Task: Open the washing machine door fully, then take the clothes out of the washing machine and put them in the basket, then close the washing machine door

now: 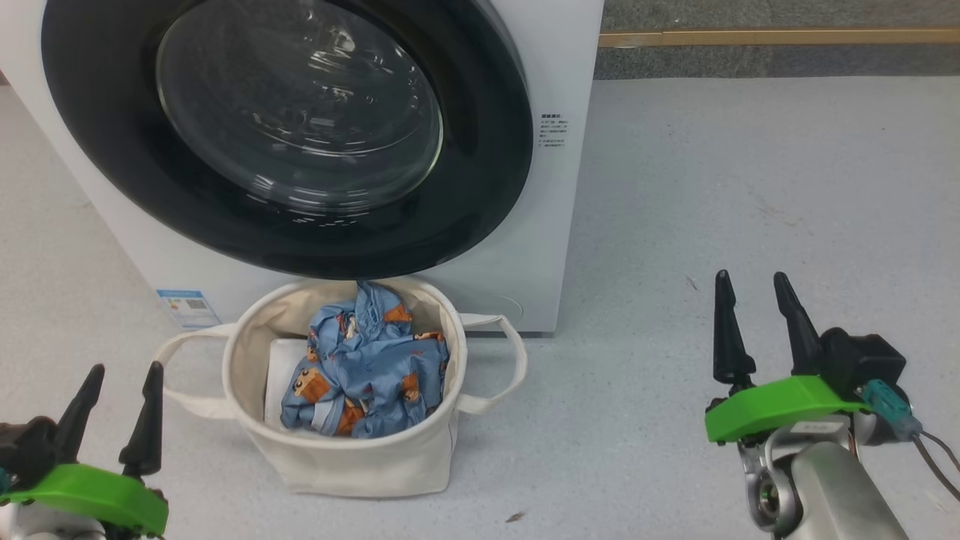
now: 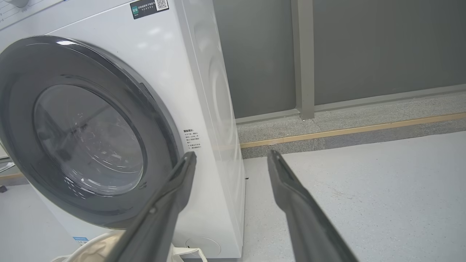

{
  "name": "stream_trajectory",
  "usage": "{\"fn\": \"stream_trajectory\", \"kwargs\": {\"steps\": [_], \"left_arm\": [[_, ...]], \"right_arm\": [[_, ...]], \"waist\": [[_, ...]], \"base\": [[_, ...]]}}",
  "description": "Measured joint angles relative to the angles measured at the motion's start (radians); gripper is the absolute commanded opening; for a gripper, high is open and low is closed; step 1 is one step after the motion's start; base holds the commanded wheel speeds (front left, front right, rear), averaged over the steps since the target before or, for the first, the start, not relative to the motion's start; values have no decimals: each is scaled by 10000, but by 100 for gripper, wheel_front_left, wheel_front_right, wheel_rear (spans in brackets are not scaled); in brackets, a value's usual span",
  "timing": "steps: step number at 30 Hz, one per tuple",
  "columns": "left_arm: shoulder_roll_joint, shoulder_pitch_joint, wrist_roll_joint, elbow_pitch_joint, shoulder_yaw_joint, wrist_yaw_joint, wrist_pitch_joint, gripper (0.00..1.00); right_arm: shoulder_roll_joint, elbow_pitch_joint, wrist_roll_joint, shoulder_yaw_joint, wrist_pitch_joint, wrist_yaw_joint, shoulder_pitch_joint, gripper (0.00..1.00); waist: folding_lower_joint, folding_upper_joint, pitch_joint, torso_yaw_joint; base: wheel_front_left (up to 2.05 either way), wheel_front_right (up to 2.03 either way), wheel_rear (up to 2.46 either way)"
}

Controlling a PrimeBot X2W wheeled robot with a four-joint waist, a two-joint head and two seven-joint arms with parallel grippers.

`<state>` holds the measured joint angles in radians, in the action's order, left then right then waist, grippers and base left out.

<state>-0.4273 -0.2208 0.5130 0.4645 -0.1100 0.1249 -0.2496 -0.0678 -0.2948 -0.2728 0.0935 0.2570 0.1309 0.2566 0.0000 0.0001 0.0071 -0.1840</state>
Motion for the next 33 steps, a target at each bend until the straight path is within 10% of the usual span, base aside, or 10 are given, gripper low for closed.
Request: {"fn": "stream_trajectory", "kwargs": {"steps": [16,17,33], "left_arm": [[-19,0,12,-19,-75,2,0,100],[-10,3,75,-10,-159,-4,2,0],[1076,1092,880,639,-408,-13,295,0]], "right_arm": [[4,-36,0,-25,0,0,-4,100],[6,-61,-2,-21,0,0,-6,0],[21,-1089,-1024,-75,-276,0,-1133,0]], "waist": [[0,0,58,-29],[0,0,58,-30],[4,0,38,126]], "base": [[0,0,0],[0,0,0],[0,0,0]]}}
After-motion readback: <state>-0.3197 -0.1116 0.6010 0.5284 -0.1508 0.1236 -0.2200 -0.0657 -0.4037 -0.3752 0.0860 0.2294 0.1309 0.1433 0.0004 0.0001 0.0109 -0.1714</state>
